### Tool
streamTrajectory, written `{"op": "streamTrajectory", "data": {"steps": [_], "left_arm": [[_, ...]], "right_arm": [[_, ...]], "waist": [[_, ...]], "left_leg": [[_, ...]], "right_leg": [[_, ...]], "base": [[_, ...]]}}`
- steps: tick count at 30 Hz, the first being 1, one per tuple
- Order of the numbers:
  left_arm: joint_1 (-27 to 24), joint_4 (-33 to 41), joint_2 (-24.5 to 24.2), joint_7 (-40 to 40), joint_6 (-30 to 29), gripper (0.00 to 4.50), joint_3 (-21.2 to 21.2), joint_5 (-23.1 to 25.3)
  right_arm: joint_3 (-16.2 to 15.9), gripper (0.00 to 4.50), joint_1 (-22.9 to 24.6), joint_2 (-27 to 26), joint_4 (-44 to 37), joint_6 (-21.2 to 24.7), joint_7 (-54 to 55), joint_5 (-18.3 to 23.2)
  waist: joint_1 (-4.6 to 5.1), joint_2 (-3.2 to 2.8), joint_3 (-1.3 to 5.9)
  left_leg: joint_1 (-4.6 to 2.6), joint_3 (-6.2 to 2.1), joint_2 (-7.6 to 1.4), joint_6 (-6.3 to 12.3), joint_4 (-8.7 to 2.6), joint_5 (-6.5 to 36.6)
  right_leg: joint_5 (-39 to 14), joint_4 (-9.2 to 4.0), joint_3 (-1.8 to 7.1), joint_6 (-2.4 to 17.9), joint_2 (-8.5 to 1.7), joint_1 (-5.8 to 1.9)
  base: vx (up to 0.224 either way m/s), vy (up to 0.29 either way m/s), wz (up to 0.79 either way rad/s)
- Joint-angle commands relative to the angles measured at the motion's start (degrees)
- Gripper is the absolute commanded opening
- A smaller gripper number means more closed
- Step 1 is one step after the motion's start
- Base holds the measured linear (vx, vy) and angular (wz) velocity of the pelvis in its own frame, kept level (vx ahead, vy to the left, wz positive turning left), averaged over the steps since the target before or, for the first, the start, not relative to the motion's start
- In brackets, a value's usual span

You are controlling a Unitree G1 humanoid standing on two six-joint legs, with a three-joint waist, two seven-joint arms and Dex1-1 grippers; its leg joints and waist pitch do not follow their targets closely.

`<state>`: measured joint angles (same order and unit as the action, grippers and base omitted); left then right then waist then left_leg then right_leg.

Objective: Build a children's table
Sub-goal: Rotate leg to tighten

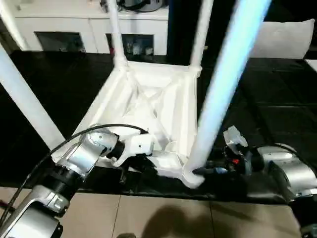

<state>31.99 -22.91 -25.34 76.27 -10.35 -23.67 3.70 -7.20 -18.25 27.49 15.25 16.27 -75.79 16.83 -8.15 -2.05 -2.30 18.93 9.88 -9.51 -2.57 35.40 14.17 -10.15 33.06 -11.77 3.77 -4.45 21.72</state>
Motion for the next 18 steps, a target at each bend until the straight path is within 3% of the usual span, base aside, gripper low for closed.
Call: {"op": "streamTrajectory", "data": {"steps": [1, 3, 4, 6, 7, 8, 9, 10, 11, 12, 13, 14, 15, 16, 18], "left_arm": [[-0.4, 3.6, 5.1, -5.1, -4.8, 0.00, 0.4, -2.3], [-0.2, 4.0, 7.4, -9.0, -7.5, 0.00, 1.4, -2.0], [-0.2, 3.9, 7.7, -9.6, -7.8, 0.00, 1.5, -1.8], [0.1, 3.6, 9.2, -11.9, -9.0, 0.00, 2.1, -1.4], [0.9, 2.8, 11.0, -14.5, -9.9, 0.00, 2.8, -1.1], [1.0, 2.6, 11.3, -15.0, -10.0, 0.00, 2.9, -1.0], [1.8, 1.8, 12.8, -17.4, -10.5, 0.00, 3.4, -0.6], [2.9, 0.4, 14.8, -20.9, -10.5, 0.00, 3.9, 0.1], [3.6, -0.5, 15.9, -22.8, -10.6, 0.00, 4.2, 0.5], [3.9, -0.9, 16.4, -23.8, -10.6, 0.00, 4.3, 0.7], [4.1, -1.1, 16.7, -24.2, -10.5, 0.00, 4.3, 0.9], [4.3, -1.3, 16.9, -25.0, -10.3, 0.00, 4.2, 1.4], [4.4, -1.3, 16.9, -25.1, -10.0, 0.00, 3.9, 1.8], [4.4, -1.3, 16.8, -25.0, -9.8, 0.00, 3.7, 1.9], [4.3, -1.2, 16.7, -24.7, -9.7, 0.00, 3.6, 2.0]], "right_arm": [[-1.2, 1.91, -0.4, -4.6, 0.1, 2.0, 10.7, -2.6], [-0.7, 1.91, -0.5, -8.1, 0.5, 2.7, 18.1, -4.7], [-0.7, 1.91, -0.5, -8.6, 0.6, 2.8, 19.1, -5.1], [-0.6, 1.90, -0.5, -10.6, 0.7, 3.3, 23.1, -6.3], [0.0, 1.89, -0.9, -13.0, 0.9, 4.8, 27.6, -7.0], [0.1, 1.89, -1.0, -13.4, 1.0, 5.0, 28.4, -7.1], [1.1, 1.89, -1.6, -16.0, 1.7, 6.0, 34.3, -8.2], [3.2, 1.89, -2.7, -20.2, 3.4, 7.9, 43.3, -9.2], [4.8, 1.89, -3.2, -22.7, 4.4, 8.3, 47.4, -8.7], [5.6, 1.89, -3.5, -24.0, 4.8, 8.3, 48.9, -8.2], [6.2, 2.24, -3.6, -24.9, 5.1, 8.1, 49.9, -7.7], [6.5, 2.45, -3.8, -25.6, 5.5, 7.5, 50.8, -7.9], [6.3, 2.45, -3.9, -25.9, 5.8, 6.3, 50.8, -8.0], [6.3, 2.62, -3.9, -26.0, 5.8, 5.9, 50.7, -8.0], [6.8, 2.78, -3.8, -26.1, 5.4, 5.6, 50.4, -7.4]], "waist": [[0.69, 0.96, 2.79], [1.93, 0.72, 2.54], [3.07, 0.57, 2.25], [4.10, 0.18, 2.23], [5.48, -0.34, 2.27], [6.20, -0.62, 2.06], [6.51, -0.83, 1.78], [7.10, -0.56, 1.67], [7.53, -0.39, 1.75], [7.53, -0.39, 1.75], [8.01, 0.06, 1.90], [7.98, -0.21, 2.00], [7.97, -0.52, 2.00], [8.20, -0.87, 2.18], [8.11, -1.03, 2.30]], "left_leg": [[0.15, -1.80, -4.16, 1.61, -4.33, 6.8], [-0.16, -2.11, -4.24, 0.98, -4.30, 8.9], [-0.30, -2.24, -4.19, 0.58, -4.14, 11.1], [-0.71, -2.44, -4.54, 0.63, -4.10, 13.9], [-0.49, -3.40, -6.12, 0.67, -4.77, 18.4], [-0.44, -3.97, -7.56, 0.47, -5.79, 22.5], [-0.27, -4.33, -8.07, -0.03, -6.29, 24.8], [-0.28, -4.45, -7.81, -1.13, -6.54, 27.6], [-1.13, -3.70, -5.66, -1.87, -5.19, 25.3], [-1.13, -3.70, -5.66, -1.87, -5.19, 25.3], [-1.79, -2.21, -2.60, -0.64, -2.89, 17.3], [-0.99, -2.36, -2.95, 0.77, -3.39, 15.1], [-0.72, -2.66, -3.64, 1.12, -3.84, 14.9], [-0.45, -3.65, -5.54, 1.21, -4.97, 17.0], [-0.49, -3.73, -5.83, 1.16, -5.17, 17.1]], "right_leg": [[-29.3, -6.93, 4.41, -3.5, -6.72, -3.19], [-31.7, -7.86, 3.61, -5.4, -6.42, -2.88], [-33.1, -8.55, 2.73, -6.2, -6.29, -2.85], [-34.2, -9.23, 1.89, -7.0, -6.30, -3.13], [-32.3, -8.97, 1.36, -7.5, -6.35, -4.11], [-30.5, -7.92, 2.13, -6.4, -6.50, -4.32], [-30.1, -7.21, 2.57, -5.9, -6.46, -4.45], [-31.4, -6.67, 3.36, -5.4, -6.82, -4.43], [-35.6, -8.44, 2.99, -5.3, -7.53, -3.39], [-35.6, -8.44, 2.99, -5.3, -7.53, -3.39], [-39.6, -10.91, 0.97, -7.4, -7.57, -2.71], [-36.8, -10.49, 0.91, -8.3, -7.20, -3.36], [-34.9, -10.26, 1.19, -8.2, -7.02, -3.49], [-29.5, -9.02, 2.20, -6.7, -6.96, -3.69], [-27.6, -8.62, 2.66, -5.9, -7.13, -3.71]], "base": [[0.000, 0.000, 0.00], [0.000, 0.000, 0.00], [0.000, 0.000, 0.00], [0.000, 0.000, 0.00], [0.000, 0.000, 0.00], [0.000, 0.000, 0.00], [0.000, 0.000, 0.00], [0.000, 0.000, 0.00], [0.000, 0.000, 0.00], [0.000, 0.000, 0.00], [0.000, 0.000, 0.00], [0.000, 0.000, 0.00], [0.000, 0.000, 0.00], [0.000, 0.000, 0.00], [0.000, 0.000, 0.00]]}}
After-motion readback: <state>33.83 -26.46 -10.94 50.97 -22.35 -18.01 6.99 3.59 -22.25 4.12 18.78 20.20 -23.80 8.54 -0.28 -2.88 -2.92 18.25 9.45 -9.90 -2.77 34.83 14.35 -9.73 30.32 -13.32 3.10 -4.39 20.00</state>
